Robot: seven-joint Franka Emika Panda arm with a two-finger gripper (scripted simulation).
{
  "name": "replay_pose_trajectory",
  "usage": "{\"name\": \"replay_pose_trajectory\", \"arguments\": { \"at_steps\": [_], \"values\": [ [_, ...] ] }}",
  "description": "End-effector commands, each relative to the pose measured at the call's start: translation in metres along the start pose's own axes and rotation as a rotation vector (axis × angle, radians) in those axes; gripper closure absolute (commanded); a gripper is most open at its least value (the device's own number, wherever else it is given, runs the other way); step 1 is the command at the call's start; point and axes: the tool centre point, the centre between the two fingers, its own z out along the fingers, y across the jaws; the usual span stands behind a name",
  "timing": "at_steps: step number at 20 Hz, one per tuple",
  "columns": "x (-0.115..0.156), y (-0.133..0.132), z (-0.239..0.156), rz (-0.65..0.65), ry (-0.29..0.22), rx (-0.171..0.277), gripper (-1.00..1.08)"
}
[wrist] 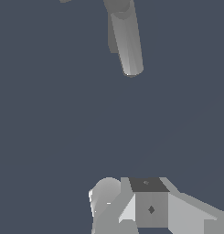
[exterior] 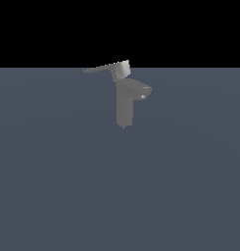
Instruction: Turn on the faucet by rotating a designated handle.
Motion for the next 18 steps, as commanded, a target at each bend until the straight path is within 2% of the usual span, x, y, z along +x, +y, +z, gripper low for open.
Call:
{"name": "replay_pose_trajectory", "arguments": {
  "at_steps": [1,10,18],
  "values": [
    [0.0,0.0,0.0,0.0,0.0,0.0,1.08],
    [0.003,0.009,-0.013,0.009,0.027,-0.041,1.08],
    [0.009,0.008,-0.014,0.028,0.024,-0.034,1.08]
  ]
}}
